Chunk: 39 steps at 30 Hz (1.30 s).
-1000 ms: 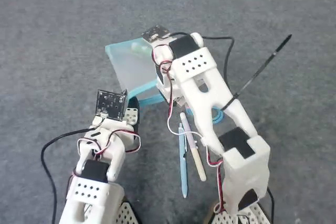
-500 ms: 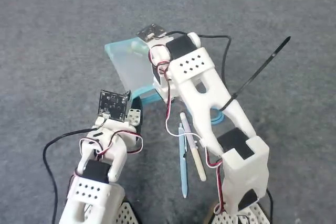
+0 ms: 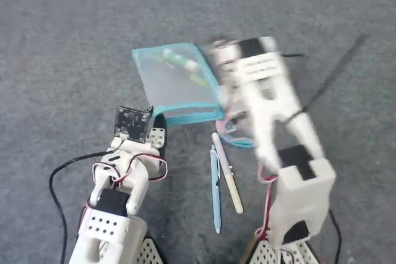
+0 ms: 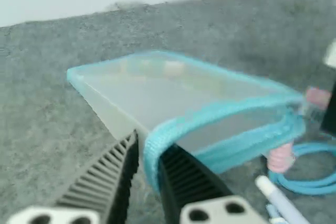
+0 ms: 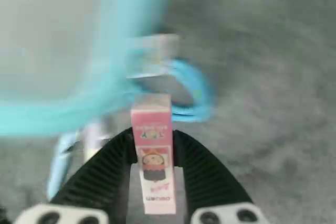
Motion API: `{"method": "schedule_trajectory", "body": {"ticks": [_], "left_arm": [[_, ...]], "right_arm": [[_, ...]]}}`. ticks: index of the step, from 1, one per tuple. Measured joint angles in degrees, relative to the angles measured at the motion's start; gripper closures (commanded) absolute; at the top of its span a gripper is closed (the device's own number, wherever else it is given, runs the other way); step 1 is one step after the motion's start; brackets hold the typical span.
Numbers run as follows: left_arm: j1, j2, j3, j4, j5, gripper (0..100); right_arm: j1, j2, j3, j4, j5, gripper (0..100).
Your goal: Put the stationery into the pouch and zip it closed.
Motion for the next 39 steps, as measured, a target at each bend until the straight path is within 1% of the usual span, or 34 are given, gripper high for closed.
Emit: {"method": "schedule_trajectory", "body": {"ticks": [3, 7, 10, 12, 13, 14, 17, 18, 19, 24, 29, 32, 35, 39], "left_arm": [[0.18, 0.0, 0.09, 0.0, 0.0, 99], [0.18, 0.0, 0.09, 0.0, 0.0, 99], [0.18, 0.0, 0.09, 0.0, 0.0, 99], [0.18, 0.0, 0.09, 0.0, 0.0, 99], [0.18, 0.0, 0.09, 0.0, 0.0, 99], [0.18, 0.0, 0.09, 0.0, 0.0, 99], [0.18, 0.0, 0.09, 0.0, 0.0, 99], [0.09, 0.0, 0.09, 0.0, 0.0, 99], [0.09, 0.0, 0.09, 0.0, 0.0, 99], [-0.88, 0.0, 0.09, 0.0, 0.0, 99], [-0.88, 0.0, 0.09, 0.0, -0.09, 99], [-0.88, 0.0, 0.09, 0.0, -0.09, 99], [-0.88, 0.0, 0.09, 0.0, -0.09, 99], [-0.88, 0.0, 0.09, 0.0, -0.09, 99]], "right_arm": [[7.38, -3.43, 3.78, -2.81, 2.29, 99.2], [14.24, -7.56, 10.99, -8.62, 5.98, 99.2], [16.88, -8.0, 18.55, -15.74, 8.18, 99.2], [17.23, -8.0, 24.0, -21.54, 8.88, 98.7], [17.14, -8.0, 26.73, -24.62, 8.88, 96.6], [16.97, -8.0, 29.01, -27.34, 8.97, 92.1], [16.88, -7.91, 32.79, -33.58, 8.53, 75.3], [16.88, -7.91, 33.49, -34.9, 8.18, 71.7], [16.88, -7.91, 33.58, -35.69, 8.09, 70.2], [17.05, -9.93, 34.02, -35.52, 7.74, 77.1], [16.97, -18.81, 40.26, -34.73, 7.65, 75.3], [17.05, -23.91, 47.3, -35.16, 9.93, 75.5], [17.93, -25.41, 53.89, -39.21, 11.08, 75.6], [19.43, -25.32, 55.21, -42.55, 10.99, 75.6]]}}
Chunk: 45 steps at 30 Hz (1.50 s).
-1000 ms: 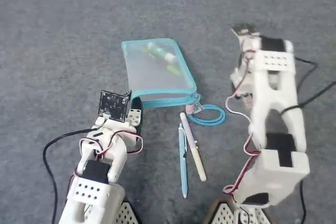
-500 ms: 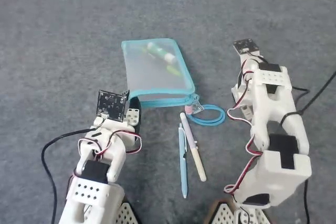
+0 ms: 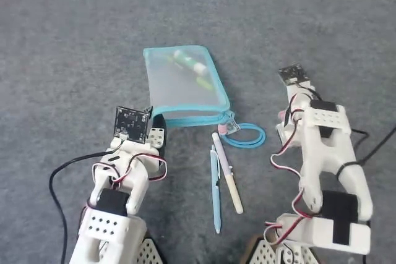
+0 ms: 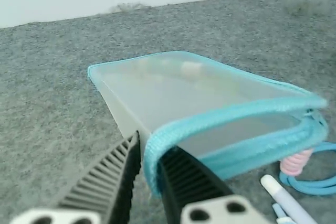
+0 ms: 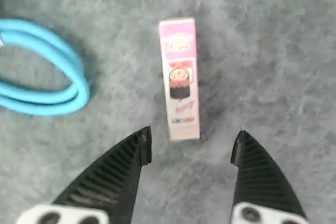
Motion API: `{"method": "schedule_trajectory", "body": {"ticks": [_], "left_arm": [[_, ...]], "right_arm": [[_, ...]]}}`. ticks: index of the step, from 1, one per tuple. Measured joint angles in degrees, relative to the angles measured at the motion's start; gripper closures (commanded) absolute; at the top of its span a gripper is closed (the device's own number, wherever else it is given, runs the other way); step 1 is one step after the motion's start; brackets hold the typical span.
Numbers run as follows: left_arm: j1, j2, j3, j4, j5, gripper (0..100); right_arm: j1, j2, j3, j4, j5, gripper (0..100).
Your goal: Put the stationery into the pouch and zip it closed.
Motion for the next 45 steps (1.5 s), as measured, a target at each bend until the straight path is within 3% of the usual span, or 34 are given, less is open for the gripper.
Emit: {"method": "schedule_trajectory", "body": {"ticks": [8, 15, 20, 28, 33, 38, 42, 45], "left_arm": [[-0.18, 0.0, 0.0, 0.0, 0.0, 99], [-0.18, 0.0, 0.0, 0.0, 0.0, 99], [-0.18, 0.0, 0.0, 0.0, 0.0, 99], [-0.18, 0.0, 0.0, 0.0, 0.0, 99], [-0.18, 0.0, 0.0, 0.0, 0.0, 99], [-0.18, 0.0, 0.0, 0.0, 0.0, 99], [-0.18, 0.0, 0.0, 0.0, 0.0, 99], [-0.18, 0.0, 0.0, 0.0, 0.0, 99]], "right_arm": [[0.26, 5.63, 0.0, -6.59, 0.53, 76.1], [0.62, 6.33, 0.0, -7.03, 0.62, 97.0], [0.7, 6.07, 0.0, -6.95, 0.62, 99.1], [-1.23, -11.16, 0.0, 8.09, 0.7, 99.1], [-7.74, -26.02, -2.81, 22.24, 1.14, 99.1], [-22.68, -34.9, -5.63, 34.99, 4.04, 99.1], [-33.85, -35.78, -9.32, 38.42, 2.2, 99.1], [-37.45, -33.76, -14.24, 38.42, -0.97, 99.1]]}}
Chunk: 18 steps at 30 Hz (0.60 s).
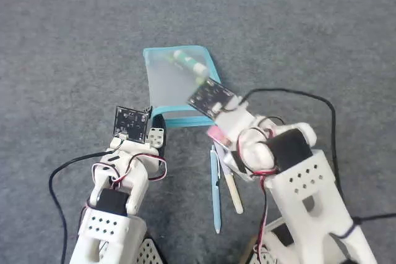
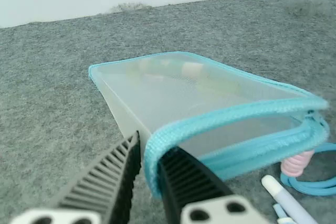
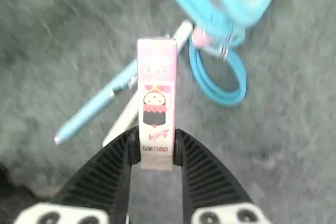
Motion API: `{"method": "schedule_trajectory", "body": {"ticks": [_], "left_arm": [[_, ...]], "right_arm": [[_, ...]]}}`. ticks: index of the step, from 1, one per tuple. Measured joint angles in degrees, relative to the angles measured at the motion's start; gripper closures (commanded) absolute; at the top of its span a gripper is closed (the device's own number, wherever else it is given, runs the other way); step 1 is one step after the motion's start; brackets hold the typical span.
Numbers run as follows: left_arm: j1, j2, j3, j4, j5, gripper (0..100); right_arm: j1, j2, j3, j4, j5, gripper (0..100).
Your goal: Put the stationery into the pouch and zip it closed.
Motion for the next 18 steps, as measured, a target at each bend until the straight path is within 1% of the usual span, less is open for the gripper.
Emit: {"method": "schedule_trajectory", "body": {"ticks": [5, 12, 14, 18], "left_arm": [[0.0, 0.0, 0.0, 0.0, 0.0, 99], [0.0, 0.0, 0.0, 0.0, 0.0, 99], [0.0, 0.0, 0.0, 0.0, 0.0, 99], [0.0, 0.0, 0.0, 0.0, 0.0, 99]], "right_arm": [[-1.32, 12.75, -10.29, 0.0, -3.52, 99.1], [-1.76, 34.73, -25.49, 4.13, -4.66, 99.1], [-1.76, 38.42, -28.57, 5.27, -4.66, 99.1], [-1.76, 40.0, -31.82, 5.98, -4.92, 99.1]]}}
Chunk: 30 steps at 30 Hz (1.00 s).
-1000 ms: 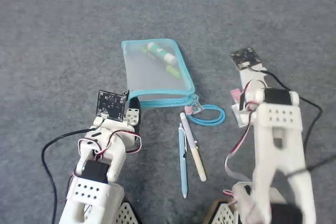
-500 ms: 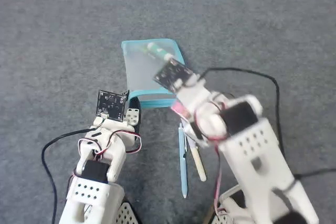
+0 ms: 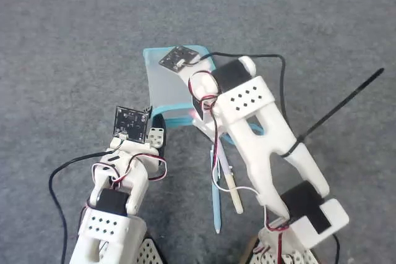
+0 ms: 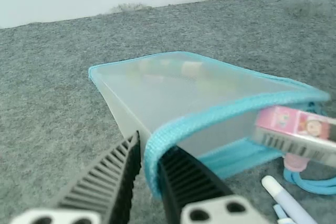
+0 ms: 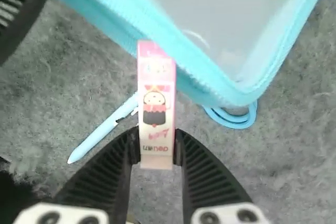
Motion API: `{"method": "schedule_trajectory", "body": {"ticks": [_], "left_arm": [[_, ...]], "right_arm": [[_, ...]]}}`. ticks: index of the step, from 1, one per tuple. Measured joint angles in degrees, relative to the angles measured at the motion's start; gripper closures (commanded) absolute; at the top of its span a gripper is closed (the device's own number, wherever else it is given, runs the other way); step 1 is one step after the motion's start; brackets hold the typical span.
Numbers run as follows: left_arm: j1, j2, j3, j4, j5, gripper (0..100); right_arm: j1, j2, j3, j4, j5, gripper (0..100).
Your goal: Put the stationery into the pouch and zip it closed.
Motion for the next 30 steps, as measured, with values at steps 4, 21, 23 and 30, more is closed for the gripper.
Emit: {"method": "schedule_trajectory", "body": {"ticks": [4, 21, 23, 30], "left_arm": [[0.0, 0.0, 0.0, 0.0, 0.0, 99], [-0.18, 0.0, 0.0, 0.0, 0.0, 99], [-0.09, 0.0, 0.0, 0.0, 0.0, 99], [-0.09, 0.0, 0.0, 0.0, 0.18, 99]], "right_arm": [[-0.88, 2.55, -2.37, 0.18, -2.55, 99.1], [-1.05, 23.56, -27.52, 1.93, -10.11, 75.7], [-1.67, 23.56, -27.87, 1.93, -10.2, 76.8], [-1.49, 18.46, -27.87, 1.93, -10.2, 77.2]]}}
